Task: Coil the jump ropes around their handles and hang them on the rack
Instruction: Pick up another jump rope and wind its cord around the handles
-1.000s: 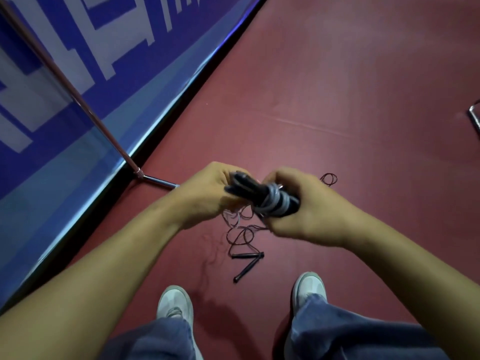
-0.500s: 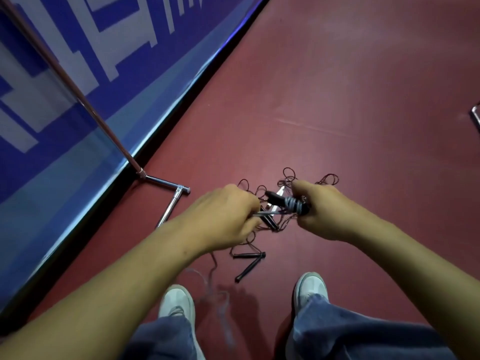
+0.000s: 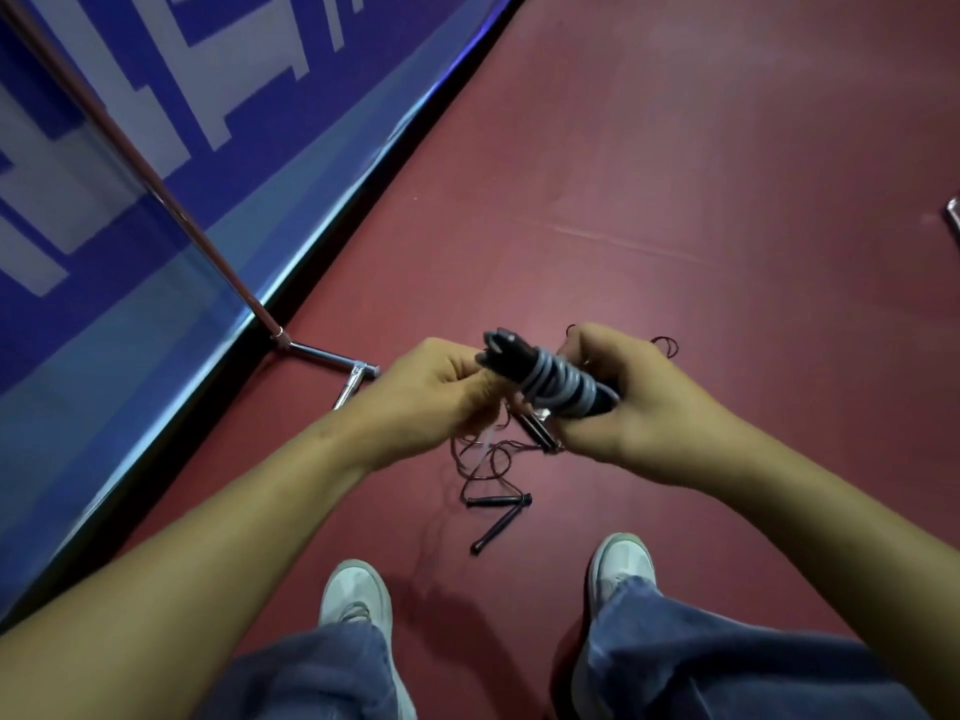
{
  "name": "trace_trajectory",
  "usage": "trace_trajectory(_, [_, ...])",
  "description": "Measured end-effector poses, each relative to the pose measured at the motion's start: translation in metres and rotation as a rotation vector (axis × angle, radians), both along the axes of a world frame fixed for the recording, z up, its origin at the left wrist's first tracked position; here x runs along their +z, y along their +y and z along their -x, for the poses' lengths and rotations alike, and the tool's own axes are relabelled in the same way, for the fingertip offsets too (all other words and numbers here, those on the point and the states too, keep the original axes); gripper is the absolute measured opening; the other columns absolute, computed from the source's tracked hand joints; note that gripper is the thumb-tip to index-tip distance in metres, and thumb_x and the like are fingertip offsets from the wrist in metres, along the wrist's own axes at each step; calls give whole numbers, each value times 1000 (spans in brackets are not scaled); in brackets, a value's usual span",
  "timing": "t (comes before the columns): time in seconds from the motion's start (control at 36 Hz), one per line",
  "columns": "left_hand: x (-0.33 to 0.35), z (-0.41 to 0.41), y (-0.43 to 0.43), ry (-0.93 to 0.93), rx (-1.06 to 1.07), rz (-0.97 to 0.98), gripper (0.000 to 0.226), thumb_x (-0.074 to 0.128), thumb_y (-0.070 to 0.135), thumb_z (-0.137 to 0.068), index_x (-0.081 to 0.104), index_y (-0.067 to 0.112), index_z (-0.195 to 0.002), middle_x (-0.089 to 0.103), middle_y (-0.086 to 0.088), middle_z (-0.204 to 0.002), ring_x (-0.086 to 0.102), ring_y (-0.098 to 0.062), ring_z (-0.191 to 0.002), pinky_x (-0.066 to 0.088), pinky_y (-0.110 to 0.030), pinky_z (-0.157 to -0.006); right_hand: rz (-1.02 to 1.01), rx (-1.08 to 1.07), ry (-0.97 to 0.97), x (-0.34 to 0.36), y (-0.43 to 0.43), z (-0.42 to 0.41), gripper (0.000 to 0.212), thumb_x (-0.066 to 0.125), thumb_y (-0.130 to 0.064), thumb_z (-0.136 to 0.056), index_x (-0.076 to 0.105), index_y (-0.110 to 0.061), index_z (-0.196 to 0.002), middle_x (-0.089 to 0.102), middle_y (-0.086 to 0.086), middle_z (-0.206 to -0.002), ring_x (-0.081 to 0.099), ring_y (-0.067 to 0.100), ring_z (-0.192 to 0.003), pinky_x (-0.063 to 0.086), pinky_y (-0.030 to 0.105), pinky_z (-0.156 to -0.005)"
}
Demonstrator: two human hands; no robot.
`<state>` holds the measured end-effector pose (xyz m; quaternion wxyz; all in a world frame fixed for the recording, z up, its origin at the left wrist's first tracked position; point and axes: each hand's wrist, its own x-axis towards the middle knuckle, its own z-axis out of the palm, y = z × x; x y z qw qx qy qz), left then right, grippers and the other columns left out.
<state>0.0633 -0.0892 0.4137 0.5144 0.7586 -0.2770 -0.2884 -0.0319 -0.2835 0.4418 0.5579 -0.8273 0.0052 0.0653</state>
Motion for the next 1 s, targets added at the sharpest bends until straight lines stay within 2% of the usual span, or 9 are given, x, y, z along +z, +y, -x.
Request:
trace_trajectory(0.14, [2, 21, -14, 140, -91, 17, 48, 45, 42, -105, 71, 35, -65, 57, -3, -57, 44, -23, -57, 39, -36, -62, -215, -97, 57, 7, -5, 1, 50, 74, 4, -84, 51, -21, -120, 58, -2, -53, 40, 12, -41, 35, 21, -38])
trace_trajectory(0.25, [2, 30, -13, 86, -161, -141, 34, 45, 30, -109, 72, 25, -88, 58, 4, -57, 49, -15, -54, 45, -35, -62, -27, -212, -22, -4, -15, -8, 53, 64, 11, -83, 64, -33, -111, 59, -5, -58, 47, 13, -46, 39, 28, -47])
trace_trajectory(0.31, [6, 36, -18, -19, -206, -255, 23, 48, 24, -107, 69, 15, -104, 55, 5, -58, 47, -11, -53, 44, -27, -57, 166, -268, -15, -17, -24, -14, 47, 64, 5, -79, 65, -36, -102, 60, -5, -63, 48, 19, -49, 42, 34, -49])
trace_trajectory(0.47, [28, 50, -30, -651, -316, -568, 29, 51, 25, -95, 39, 18, -70, 42, 1, -69, 41, -20, -56, 35, -35, -55, 707, -36, 97, -41, -11, -8, 35, 56, -12, -81, 52, -34, -109, 63, 2, -84, 59, 33, -77, 54, 40, -64])
trace_trajectory(0.56, [31, 35, -24, -760, -343, -544, 14, 57, 25, -92, 61, 17, -82, 55, -1, -72, 56, -27, -65, 49, -40, -61, 791, 152, 97, -40, 2, -2, 25, 55, -14, -83, 45, -34, -95, 50, -7, -74, 55, 29, -71, 45, 36, -57])
trace_trajectory(0.64, [34, 11, -15, -659, -305, -406, 12, 76, 35, -81, 75, 24, -86, 71, 3, -74, 68, -20, -72, 57, -40, -64, 792, 315, 84, -31, 12, 2, 39, 59, -15, -81, 35, -45, -84, 44, -10, -66, 47, 14, -59, 47, 38, -55])
trace_trajectory(0.75, [33, -6, -5, -472, -178, -257, 23, 92, 37, -68, 77, 18, -69, 67, 2, -57, 60, -12, -54, 49, -33, -52, 722, 369, 99, -18, 17, 6, 37, 67, -20, -78, 38, -41, -91, 51, -7, -67, 48, 7, -58, 52, 42, -56])
trace_trajectory(0.92, [15, -8, 2, 24, -111, 27, 17, 82, 26, -79, 75, 19, -66, 62, -8, -63, 51, -14, -58, 40, -27, -55, 498, 218, 2, 3, 23, 7, 35, 75, -26, -71, 51, -28, -97, 63, -6, -76, 59, 15, -63, 52, 41, -58])
trace_trajectory(1.0, [4, -2, 1, 76, -71, 70, 20, 69, 24, -85, 71, 20, -66, 57, -11, -66, 47, -20, -61, 38, -33, -55, 268, 88, 5, 8, 18, 6, 44, 79, -11, -72, 48, -25, -100, 67, 1, -70, 51, 15, -54, 47, 35, -52])
